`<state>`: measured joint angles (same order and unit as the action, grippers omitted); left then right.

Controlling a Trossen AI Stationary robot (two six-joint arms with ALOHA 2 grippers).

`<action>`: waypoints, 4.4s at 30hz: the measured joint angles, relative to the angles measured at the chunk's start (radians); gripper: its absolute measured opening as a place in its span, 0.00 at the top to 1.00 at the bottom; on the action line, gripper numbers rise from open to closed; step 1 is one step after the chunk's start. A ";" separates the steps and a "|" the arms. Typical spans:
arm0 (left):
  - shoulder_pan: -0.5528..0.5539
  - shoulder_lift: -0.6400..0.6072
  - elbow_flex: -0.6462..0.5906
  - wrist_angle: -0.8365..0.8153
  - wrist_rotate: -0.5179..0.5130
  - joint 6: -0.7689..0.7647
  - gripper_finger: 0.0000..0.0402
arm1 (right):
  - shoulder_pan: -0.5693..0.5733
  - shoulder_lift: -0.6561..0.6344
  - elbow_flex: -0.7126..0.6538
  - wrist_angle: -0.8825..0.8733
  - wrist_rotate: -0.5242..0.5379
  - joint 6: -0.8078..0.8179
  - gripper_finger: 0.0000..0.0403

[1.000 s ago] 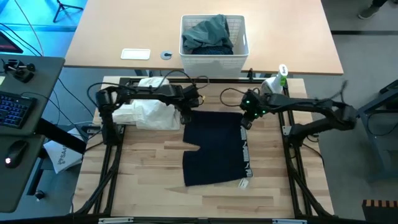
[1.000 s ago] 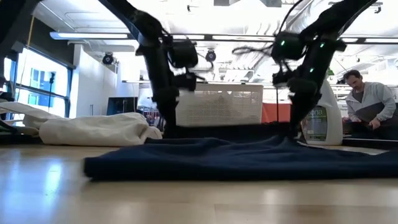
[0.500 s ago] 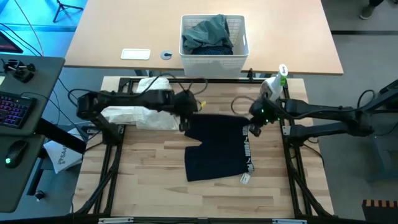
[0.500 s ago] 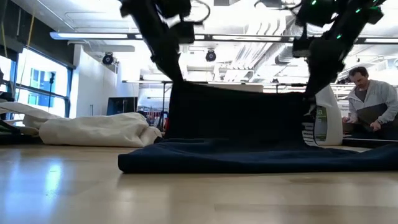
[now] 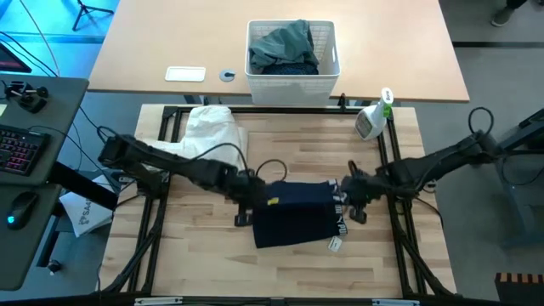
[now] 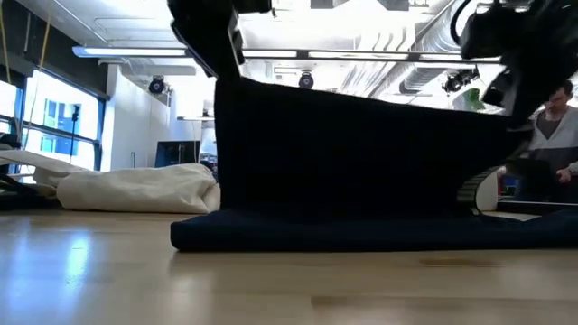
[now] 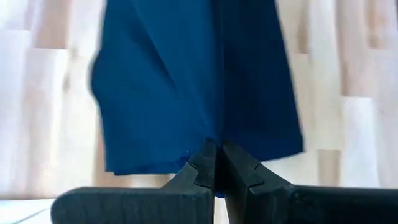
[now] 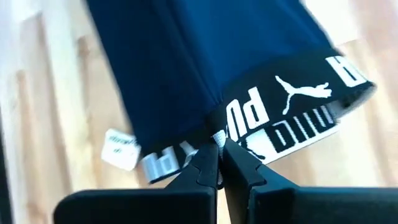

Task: Fold Laundry from Bin
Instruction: Fold the blue boxer short

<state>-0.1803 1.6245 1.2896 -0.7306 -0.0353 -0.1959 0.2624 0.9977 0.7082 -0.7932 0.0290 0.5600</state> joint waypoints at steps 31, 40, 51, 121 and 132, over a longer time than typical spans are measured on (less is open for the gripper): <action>-0.126 0.264 0.000 0.195 0.419 -0.163 0.89 | 0.362 0.399 -0.002 0.233 -0.074 0.181 0.96; -0.098 0.201 0.000 -0.014 0.398 -0.282 0.77 | 0.321 0.397 -0.003 0.226 -0.173 0.202 0.62; 0.007 0.237 -0.001 0.043 0.097 -0.571 0.75 | 0.218 0.126 -0.002 0.200 0.045 0.373 0.56; -0.048 0.152 0.017 -0.031 0.182 -0.302 0.91 | 0.007 0.097 -0.152 0.489 0.012 0.460 0.79; -0.043 0.160 0.019 0.003 0.130 -0.328 0.91 | 0.040 0.000 -0.299 0.310 -0.022 0.803 0.36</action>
<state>-0.2230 1.7847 1.3083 -0.7277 0.0945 -0.5242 0.3026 0.9976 0.4090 -0.4834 0.0068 1.3633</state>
